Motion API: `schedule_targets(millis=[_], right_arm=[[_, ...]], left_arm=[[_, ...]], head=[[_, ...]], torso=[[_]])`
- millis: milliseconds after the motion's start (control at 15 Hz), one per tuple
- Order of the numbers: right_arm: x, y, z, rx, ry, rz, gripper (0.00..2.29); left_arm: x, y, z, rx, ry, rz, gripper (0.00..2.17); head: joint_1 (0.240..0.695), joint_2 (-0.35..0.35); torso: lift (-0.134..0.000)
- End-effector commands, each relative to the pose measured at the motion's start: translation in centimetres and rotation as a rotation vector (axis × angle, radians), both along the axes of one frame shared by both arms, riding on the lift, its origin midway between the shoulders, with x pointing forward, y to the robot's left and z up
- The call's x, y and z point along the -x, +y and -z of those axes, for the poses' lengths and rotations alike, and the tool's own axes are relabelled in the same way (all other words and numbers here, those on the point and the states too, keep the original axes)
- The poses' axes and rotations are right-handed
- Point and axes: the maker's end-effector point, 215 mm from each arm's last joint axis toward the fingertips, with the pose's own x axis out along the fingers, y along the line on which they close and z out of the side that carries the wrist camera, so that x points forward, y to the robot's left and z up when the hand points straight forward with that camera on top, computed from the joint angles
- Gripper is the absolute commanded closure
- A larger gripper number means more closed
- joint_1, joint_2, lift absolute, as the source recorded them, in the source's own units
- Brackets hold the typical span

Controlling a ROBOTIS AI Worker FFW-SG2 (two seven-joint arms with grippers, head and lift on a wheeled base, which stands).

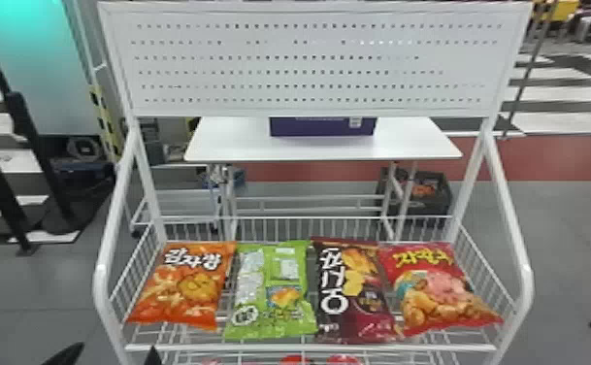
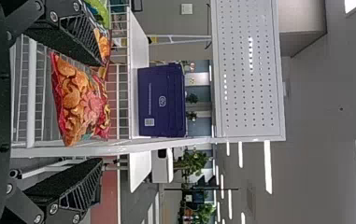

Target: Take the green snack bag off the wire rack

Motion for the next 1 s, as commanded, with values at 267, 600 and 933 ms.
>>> schedule_targets(millis=[267,600,933], right_arm=[[0.1,-0.1,-0.1,0.003,0.000,0.001,0.17],[0.2,-0.1,-0.1,0.003,0.000,0.000,0.17],[0.2,0.0,0.0,-0.003,0.000,0.001,0.17]], left_arm=[[0.0,0.0,-0.1,0.002,-0.007,0.000,0.07],[0.1,0.0,-0.1,0.008,-0.004,0.000,0.07],[-3.8,-6.3,3.4,0.040,0.064,0.096,0.08]], head=[[0.499,0.000],[0.499,0.000],[0.499,0.000]], torso=[[0.000],[0.000],[0.000]])
